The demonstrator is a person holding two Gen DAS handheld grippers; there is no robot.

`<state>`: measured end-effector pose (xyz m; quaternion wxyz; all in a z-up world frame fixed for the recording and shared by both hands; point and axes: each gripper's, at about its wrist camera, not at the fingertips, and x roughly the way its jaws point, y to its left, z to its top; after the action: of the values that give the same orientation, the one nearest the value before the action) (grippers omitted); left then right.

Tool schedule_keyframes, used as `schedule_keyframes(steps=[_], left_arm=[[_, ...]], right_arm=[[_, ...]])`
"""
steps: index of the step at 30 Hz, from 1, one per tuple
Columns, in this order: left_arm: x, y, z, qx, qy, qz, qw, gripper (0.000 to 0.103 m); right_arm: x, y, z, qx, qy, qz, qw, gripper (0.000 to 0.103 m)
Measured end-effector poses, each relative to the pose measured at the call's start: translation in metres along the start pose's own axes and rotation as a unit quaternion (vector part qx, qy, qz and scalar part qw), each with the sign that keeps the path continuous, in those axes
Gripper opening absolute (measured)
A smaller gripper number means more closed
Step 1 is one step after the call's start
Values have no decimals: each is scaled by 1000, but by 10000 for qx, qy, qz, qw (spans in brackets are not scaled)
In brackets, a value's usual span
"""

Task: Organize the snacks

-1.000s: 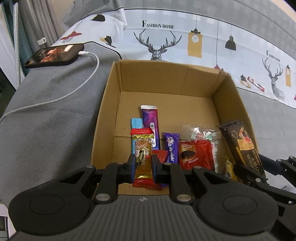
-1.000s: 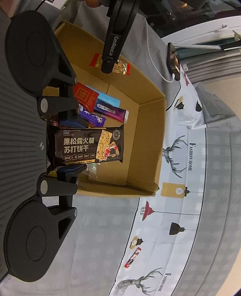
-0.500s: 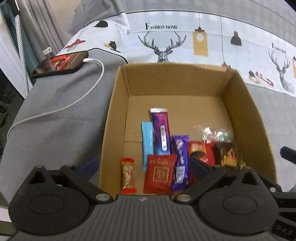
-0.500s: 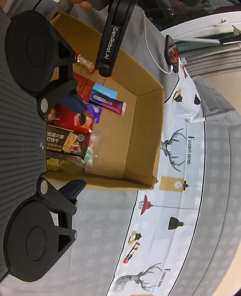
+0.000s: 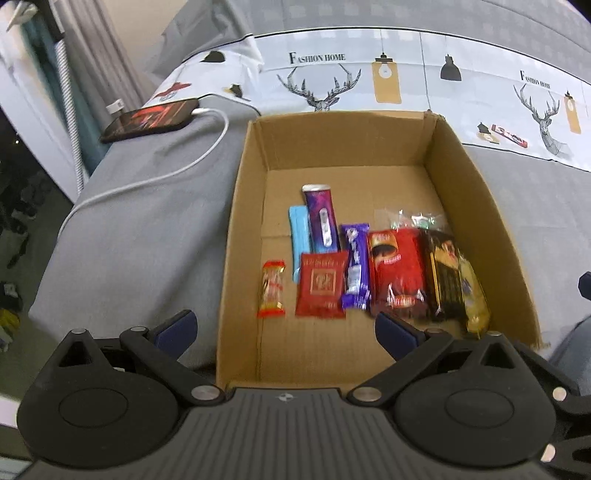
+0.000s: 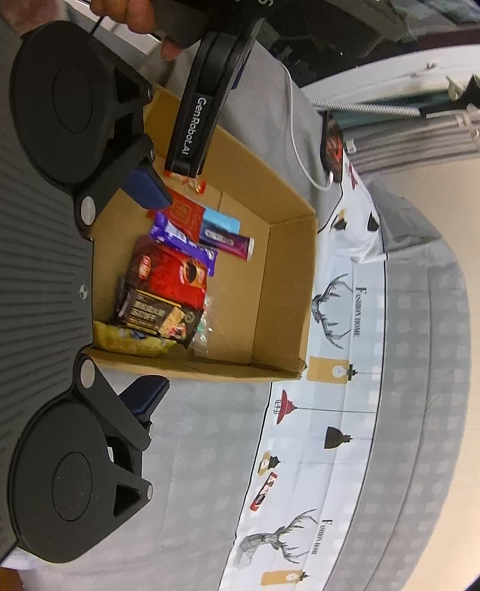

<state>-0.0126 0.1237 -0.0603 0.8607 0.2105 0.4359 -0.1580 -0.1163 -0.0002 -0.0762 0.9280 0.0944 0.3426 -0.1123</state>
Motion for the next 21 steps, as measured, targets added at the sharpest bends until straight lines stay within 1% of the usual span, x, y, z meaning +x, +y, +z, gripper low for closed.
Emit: schedule_keyframes(steps=[4, 10, 14, 19, 21], left_arm=[[-18, 4, -17, -25, -128, 261, 9996, 103], [-42, 5, -34, -280, -474, 449, 9975, 103], [-51, 3, -41, -254, -521, 325, 9978, 103], [-59, -3, -48, 14, -659, 340, 9972, 103], [-59, -5, -47, 1, -598, 349, 9976, 103]], right_arm=[[-16, 7, -7, -73, -72, -11, 9999, 97], [-34, 13, -17, -181, -203, 3, 9996, 98], [-45, 15, -20, -235, -309, -24, 9992, 101], [-50, 17, -27, -290, -317, -132, 9990, 102], [-49, 17, -27, -281, -293, -173, 9990, 102]])
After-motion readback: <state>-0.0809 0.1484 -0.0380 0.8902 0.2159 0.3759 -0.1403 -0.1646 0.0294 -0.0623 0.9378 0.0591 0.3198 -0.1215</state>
